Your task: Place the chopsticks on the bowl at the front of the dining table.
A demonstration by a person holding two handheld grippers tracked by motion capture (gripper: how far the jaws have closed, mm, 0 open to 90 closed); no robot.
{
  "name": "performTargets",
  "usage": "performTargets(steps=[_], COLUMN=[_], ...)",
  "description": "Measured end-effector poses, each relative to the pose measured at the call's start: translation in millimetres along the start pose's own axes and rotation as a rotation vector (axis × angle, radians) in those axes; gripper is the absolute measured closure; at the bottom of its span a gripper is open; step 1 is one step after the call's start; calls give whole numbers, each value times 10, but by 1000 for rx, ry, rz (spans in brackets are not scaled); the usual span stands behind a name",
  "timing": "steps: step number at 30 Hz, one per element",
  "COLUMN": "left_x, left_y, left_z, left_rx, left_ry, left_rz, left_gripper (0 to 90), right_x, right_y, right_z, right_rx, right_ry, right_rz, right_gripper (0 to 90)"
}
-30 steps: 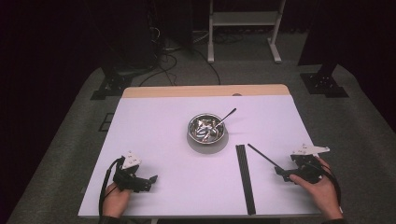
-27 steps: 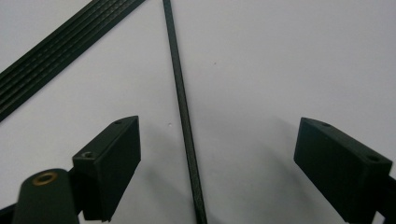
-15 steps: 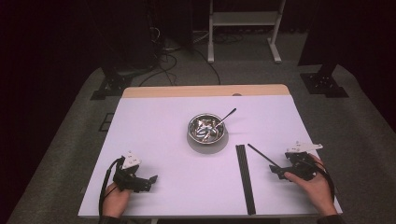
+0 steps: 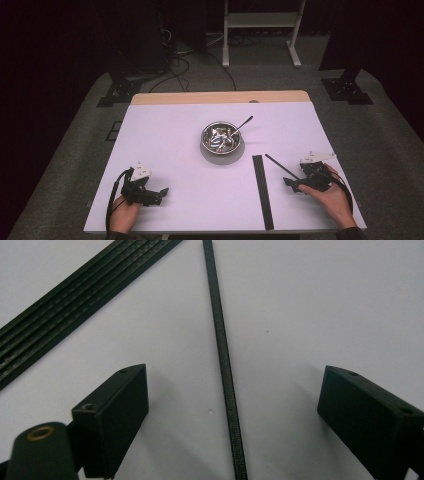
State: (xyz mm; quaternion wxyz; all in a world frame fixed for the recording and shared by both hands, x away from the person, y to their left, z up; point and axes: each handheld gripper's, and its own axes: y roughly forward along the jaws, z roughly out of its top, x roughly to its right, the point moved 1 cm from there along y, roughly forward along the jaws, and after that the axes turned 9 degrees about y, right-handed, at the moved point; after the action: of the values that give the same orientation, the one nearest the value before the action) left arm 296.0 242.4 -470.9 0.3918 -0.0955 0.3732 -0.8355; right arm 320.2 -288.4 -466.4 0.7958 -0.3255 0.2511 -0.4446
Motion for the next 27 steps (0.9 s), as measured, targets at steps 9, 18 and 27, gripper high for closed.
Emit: performTargets(steps=[9,18,27], left_x=[0,0,-1], left_y=[0,0,0], left_z=[0,0,0], left_rx=[0,0,0], left_ry=[0,1,0], left_rz=[0,0,0], left_gripper=[0,0,0], right_x=[-3,-44,-3], right_y=[-1,-43,-58], right_z=[-6,6,36], right_rx=[6,-1,4], right_ry=[-4,-37,-26], right_rz=[-2,31,31], right_gripper=[120,308,512])
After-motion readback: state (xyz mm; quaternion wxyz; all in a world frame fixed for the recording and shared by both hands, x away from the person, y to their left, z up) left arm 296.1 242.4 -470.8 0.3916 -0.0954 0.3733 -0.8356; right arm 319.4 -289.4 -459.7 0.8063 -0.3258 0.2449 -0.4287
